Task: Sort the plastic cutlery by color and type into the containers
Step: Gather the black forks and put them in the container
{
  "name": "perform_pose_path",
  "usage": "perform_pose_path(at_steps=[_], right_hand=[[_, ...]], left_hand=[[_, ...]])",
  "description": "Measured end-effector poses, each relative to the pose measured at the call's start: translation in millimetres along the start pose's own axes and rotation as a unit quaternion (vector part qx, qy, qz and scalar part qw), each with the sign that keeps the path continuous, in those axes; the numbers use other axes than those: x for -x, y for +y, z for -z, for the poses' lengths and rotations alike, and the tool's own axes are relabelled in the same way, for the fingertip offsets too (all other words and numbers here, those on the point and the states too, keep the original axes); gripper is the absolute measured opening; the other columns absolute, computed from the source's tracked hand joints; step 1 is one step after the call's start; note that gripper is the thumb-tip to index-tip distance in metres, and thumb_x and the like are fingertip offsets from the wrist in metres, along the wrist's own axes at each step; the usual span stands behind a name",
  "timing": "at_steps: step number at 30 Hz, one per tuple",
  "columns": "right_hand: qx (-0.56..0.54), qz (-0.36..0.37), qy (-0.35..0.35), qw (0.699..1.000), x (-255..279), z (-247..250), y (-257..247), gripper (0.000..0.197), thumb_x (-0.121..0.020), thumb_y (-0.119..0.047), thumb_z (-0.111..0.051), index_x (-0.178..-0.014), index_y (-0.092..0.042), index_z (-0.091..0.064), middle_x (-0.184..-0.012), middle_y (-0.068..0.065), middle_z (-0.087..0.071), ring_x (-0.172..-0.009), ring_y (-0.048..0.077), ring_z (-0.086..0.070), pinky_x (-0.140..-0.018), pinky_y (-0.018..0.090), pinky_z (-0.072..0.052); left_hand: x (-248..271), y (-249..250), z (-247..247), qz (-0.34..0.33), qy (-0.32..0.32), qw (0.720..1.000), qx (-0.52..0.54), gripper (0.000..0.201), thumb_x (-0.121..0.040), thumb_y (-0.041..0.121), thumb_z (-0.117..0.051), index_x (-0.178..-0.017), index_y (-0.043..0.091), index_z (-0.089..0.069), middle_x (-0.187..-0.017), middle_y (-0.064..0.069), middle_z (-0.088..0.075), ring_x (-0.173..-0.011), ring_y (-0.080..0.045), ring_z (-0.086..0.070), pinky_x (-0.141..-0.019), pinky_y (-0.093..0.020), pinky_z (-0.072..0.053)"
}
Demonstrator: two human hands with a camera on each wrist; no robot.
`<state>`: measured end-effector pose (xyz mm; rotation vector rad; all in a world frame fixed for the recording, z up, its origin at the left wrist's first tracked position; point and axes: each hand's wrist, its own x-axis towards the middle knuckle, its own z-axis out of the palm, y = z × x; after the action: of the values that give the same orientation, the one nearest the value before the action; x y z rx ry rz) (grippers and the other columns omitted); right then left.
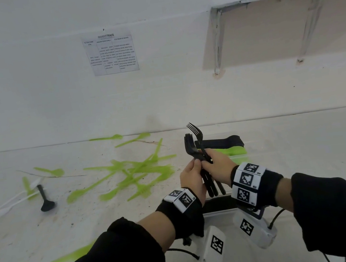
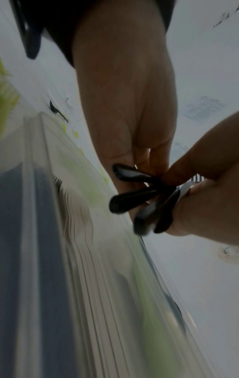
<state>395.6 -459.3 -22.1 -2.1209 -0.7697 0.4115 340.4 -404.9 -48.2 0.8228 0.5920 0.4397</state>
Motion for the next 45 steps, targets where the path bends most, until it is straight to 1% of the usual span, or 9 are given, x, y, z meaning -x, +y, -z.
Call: perform_pose_path(at_steps=[6, 11, 15, 18, 24, 32, 37, 42, 45], right_hand=[[-0.042, -0.007, 0.011, 0.999, -0.4, 0.8, 0.5, 0.023, -0.087, -0.001, -0.048, -0.103, -0.006, -0.064, -0.089, 0.010, -0.063, -0.097, 0.033, -0.061, -0.091, 0.045, -0.048], [-0.039, 0.007, 0.009, 0.999, -0.2, 7.1, 8.8, 0.024, -0.089, -0.015, -0.057, -0.111, -0.018, -0.068, -0.087, 0.001, -0.065, -0.091, 0.019, -0.062, -0.089, 0.034, -0.049], [0.021, 0.025, -0.002, 0.999, 0.9, 4.8, 7.3, 0.028, -0.094, -0.012, -0.048, -0.116, -0.013, -0.064, -0.103, 0.011, -0.068, -0.099, 0.024, -0.061, -0.085, 0.030, -0.047], [0.049, 0.026, -0.003, 0.998, 0.4, 1.4, 6.1, 0.026, -0.094, -0.010, -0.046, -0.112, -0.009, -0.065, -0.096, 0.012, -0.068, -0.091, 0.025, -0.060, -0.079, 0.029, -0.047], [-0.046, -0.035, 0.092, 0.994, -2.1, -1.0, 8.0, 0.025, -0.091, -0.012, -0.052, -0.115, -0.012, -0.059, -0.097, 0.010, -0.069, -0.095, 0.025, -0.064, -0.084, 0.030, -0.047], [0.074, -0.002, 0.020, 0.997, 0.5, 9.3, 2.8, 0.028, -0.091, -0.014, -0.052, -0.116, -0.015, -0.064, -0.106, 0.006, -0.069, -0.104, 0.020, -0.060, -0.085, 0.020, -0.041], [0.111, 0.017, 0.006, 0.994, 1.8, 14.1, 0.6, 0.028, -0.089, -0.009, -0.055, -0.116, -0.012, -0.060, -0.103, 0.008, -0.067, -0.084, 0.012, -0.052, -0.078, 0.019, -0.040], [0.127, 0.029, -0.017, 0.991, 1.2, 18.9, -2.8, 0.031, -0.087, -0.009, -0.056, -0.118, -0.011, -0.059, -0.106, 0.007, -0.066, -0.083, 0.012, -0.052, -0.076, 0.014, -0.039], [0.075, -0.004, -0.008, 0.997, -1.9, 23.2, -1.5, 0.029, -0.084, -0.009, -0.059, -0.112, -0.010, -0.061, -0.101, 0.008, -0.068, -0.088, 0.019, -0.060, -0.091, 0.031, -0.049]], left_hand=[[0.7, 4.6, 3.0, 0.017, -0.016, 0.999, 0.024, 0.031, -0.099, 0.008, -0.040, -0.125, 0.000, -0.054, -0.094, -0.009, -0.065, -0.082, -0.018, -0.061, -0.055, -0.024, -0.055], [-2.4, 8.9, 9.9, 0.031, -0.039, 0.999, 0.008, 0.025, -0.097, 0.007, -0.046, -0.118, 0.003, -0.058, -0.085, -0.007, -0.066, -0.075, -0.018, -0.061, -0.053, -0.026, -0.055], [-5.4, 10.3, 11.0, 0.039, -0.041, 0.998, -0.011, 0.016, -0.096, 0.007, -0.049, -0.103, 0.004, -0.062, -0.084, -0.009, -0.064, -0.076, -0.019, -0.061, -0.052, -0.026, -0.056], [-8.7, 7.9, 11.5, 0.044, -0.031, 0.998, -0.022, 0.015, -0.097, 0.007, -0.047, -0.097, 0.004, -0.061, -0.081, -0.009, -0.064, -0.073, -0.019, -0.061, -0.050, -0.026, -0.055], [-13.6, 4.5, 13.2, 0.036, -0.015, 0.999, -0.008, 0.022, -0.100, 0.008, -0.040, -0.087, 0.004, -0.058, -0.082, -0.011, -0.063, -0.072, -0.018, -0.061, -0.050, -0.026, -0.055], [-11.3, 0.7, 11.7, 0.007, -0.026, 1.000, 0.008, 0.018, -0.096, 0.003, -0.047, -0.095, 0.005, -0.064, -0.068, -0.004, -0.072, -0.062, -0.012, -0.068, -0.055, -0.026, -0.057], [-10.7, -0.8, 12.7, 0.014, -0.039, 0.999, -0.007, 0.019, -0.097, 0.004, -0.046, -0.099, 0.008, -0.064, -0.071, -0.002, -0.073, -0.062, -0.011, -0.068, -0.060, -0.027, -0.057], [-13.0, 2.6, 12.4, 0.027, -0.032, 0.999, -0.010, 0.016, -0.097, 0.006, -0.046, -0.097, 0.008, -0.062, -0.072, -0.003, -0.071, -0.059, -0.011, -0.067, -0.054, -0.025, -0.057], [-13.7, 6.2, 12.6, 0.034, -0.036, 0.999, -0.010, 0.017, -0.097, 0.006, -0.045, -0.096, 0.007, -0.061, -0.079, -0.006, -0.069, -0.057, -0.011, -0.066, -0.053, -0.025, -0.056]])
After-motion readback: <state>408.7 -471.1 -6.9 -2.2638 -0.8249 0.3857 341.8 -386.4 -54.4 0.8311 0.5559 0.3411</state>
